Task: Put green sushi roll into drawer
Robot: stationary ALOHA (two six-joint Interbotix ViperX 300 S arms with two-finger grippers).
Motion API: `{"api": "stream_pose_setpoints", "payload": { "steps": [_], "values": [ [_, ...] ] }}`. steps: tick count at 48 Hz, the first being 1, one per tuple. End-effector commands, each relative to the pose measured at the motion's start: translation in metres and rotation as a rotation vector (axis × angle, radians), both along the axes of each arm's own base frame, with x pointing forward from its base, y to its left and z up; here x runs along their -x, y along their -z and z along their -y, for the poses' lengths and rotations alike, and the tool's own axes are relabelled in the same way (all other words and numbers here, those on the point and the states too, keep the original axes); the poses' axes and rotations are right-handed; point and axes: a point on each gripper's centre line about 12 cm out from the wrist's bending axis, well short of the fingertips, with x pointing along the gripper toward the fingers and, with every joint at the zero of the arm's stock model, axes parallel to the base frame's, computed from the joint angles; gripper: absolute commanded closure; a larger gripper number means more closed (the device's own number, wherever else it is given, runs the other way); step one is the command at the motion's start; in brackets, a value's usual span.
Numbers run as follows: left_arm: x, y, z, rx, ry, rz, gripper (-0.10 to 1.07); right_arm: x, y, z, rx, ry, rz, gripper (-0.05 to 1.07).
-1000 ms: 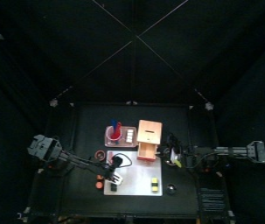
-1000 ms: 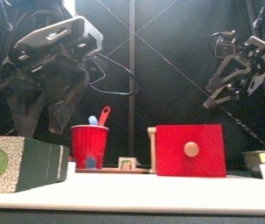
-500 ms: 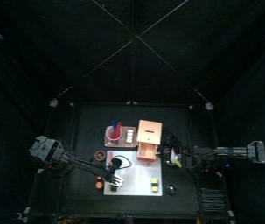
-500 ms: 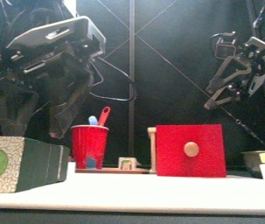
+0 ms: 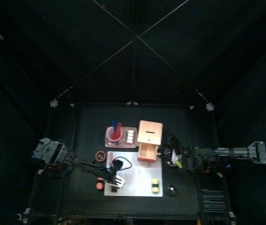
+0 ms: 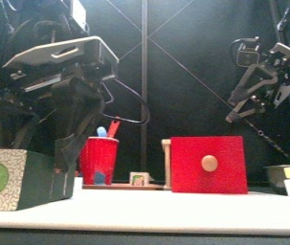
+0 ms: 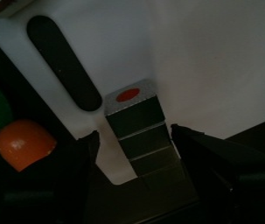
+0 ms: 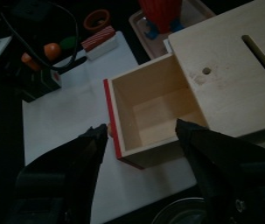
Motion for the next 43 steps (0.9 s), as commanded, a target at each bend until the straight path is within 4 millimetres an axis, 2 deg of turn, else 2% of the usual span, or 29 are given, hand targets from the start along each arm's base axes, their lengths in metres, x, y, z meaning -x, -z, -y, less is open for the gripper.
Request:
{"api": "stream_pose_setpoints", "payload": {
  "steps": [1, 8, 17, 24, 30, 33, 43],
  "values": [
    [-0.006, -0.007, 0.004, 0.012, 0.002, 0.03, 0.03, -0.002, -0.004, 0.0, -0.002, 0.003, 0.016, 0.08],
    [-0.008, -0.004, 0.008, 0.016, 0.01, 0.038, 0.11, -0.001, -0.004, 0.001, -0.005, 0.006, 0.015, 0.08],
    [-0.006, -0.009, 0.008, 0.02, 0.02, 0.043, 0.3, -0.001, -0.004, 0.001, -0.012, 0.012, 0.014, 0.08],
    [-0.008, -0.025, 0.003, 0.005, 0.058, 0.089, 0.37, 0.0, -0.005, 0.001, -0.011, 0.012, 0.019, 0.08],
    [-0.009, -0.048, -0.004, -0.034, 0.158, 0.151, 0.37, 0.0, -0.006, 0.001, -0.01, 0.011, 0.023, 0.08],
    [-0.011, -0.06, -0.014, -0.064, 0.212, 0.177, 0.37, 0.0, -0.007, 0.001, -0.01, 0.012, 0.025, 0.08],
    [-0.026, -0.096, -0.07, -0.186, 0.443, 0.234, 0.37, 0.002, -0.006, 0.002, -0.013, 0.021, 0.016, 0.08]
  ]
}}
